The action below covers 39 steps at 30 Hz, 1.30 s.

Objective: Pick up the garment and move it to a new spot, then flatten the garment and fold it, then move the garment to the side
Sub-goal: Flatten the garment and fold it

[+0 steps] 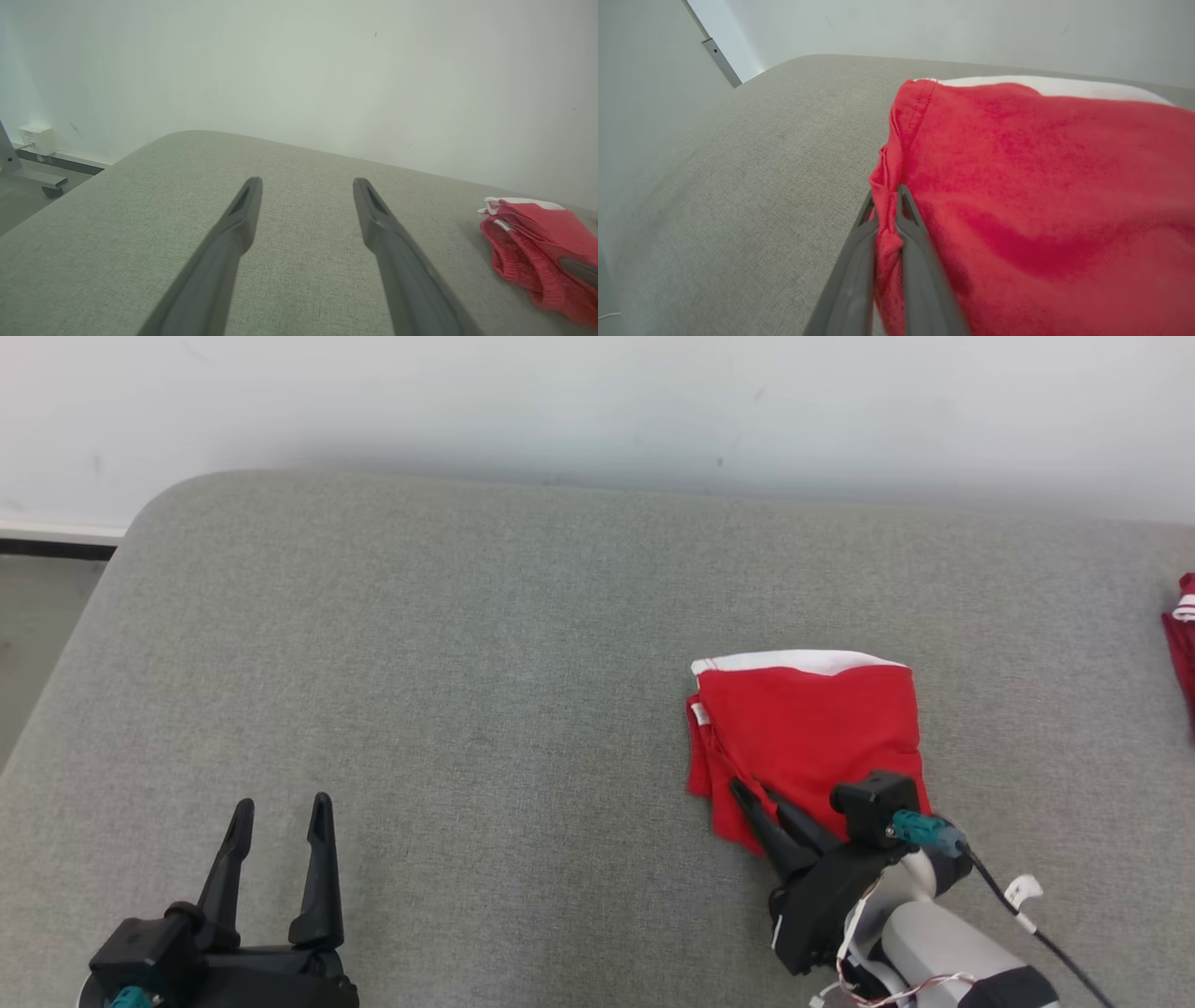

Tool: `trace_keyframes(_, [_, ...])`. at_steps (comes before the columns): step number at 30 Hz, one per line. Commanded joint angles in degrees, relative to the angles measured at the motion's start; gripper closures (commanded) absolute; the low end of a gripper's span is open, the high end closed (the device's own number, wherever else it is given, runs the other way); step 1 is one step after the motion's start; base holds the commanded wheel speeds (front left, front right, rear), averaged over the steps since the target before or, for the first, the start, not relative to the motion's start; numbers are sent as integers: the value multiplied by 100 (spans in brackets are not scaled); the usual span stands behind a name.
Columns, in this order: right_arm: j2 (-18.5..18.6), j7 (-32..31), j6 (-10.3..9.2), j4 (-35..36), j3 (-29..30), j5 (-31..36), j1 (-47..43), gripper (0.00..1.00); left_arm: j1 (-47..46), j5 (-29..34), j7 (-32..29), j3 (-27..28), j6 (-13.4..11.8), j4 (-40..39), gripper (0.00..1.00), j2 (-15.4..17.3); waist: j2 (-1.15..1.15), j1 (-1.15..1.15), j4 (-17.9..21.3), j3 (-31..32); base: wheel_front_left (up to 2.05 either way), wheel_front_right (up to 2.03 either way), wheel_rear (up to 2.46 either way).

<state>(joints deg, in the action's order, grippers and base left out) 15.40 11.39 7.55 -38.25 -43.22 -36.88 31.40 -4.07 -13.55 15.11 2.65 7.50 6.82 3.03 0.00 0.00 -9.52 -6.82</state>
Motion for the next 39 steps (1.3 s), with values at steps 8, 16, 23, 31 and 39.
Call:
trace_keyframes(8, [-100, 320, -16, 135, 255, -147, -165, 0, -58, 45, 1, 46, -4, 11, 0, -12, 0, 0, 58, -42, 0, 0, 0])
trace_keyframes(16, [312, 379, -15, 1092, 1611, 441, -583, 0, -94, 64, 1, 37, -4, -23, 0, -14, 0, 0, 241, -38, 0, 0, 0])
trace_keyframes(23, [245, 382, -15, 1060, 2547, 866, -1100, 100, -171, 99, 1, -53, -4, -55, 0, -12, 0, 0, 228, -157, 0, 0, 0])
trace_keyframes(31, [-263, 383, -15, 528, 2628, 1257, -1069, 100, -280, 97, 1, -155, -4, 0, 0, -11, 0, 0, 40, -293, 0, 0, 0])
trace_keyframes(39, [-900, 383, -15, 300, 2132, 1477, -976, 100, -337, 70, 1, -177, -4, 40, 0, -1, 0, 0, -115, -345, 0, 0, 0])
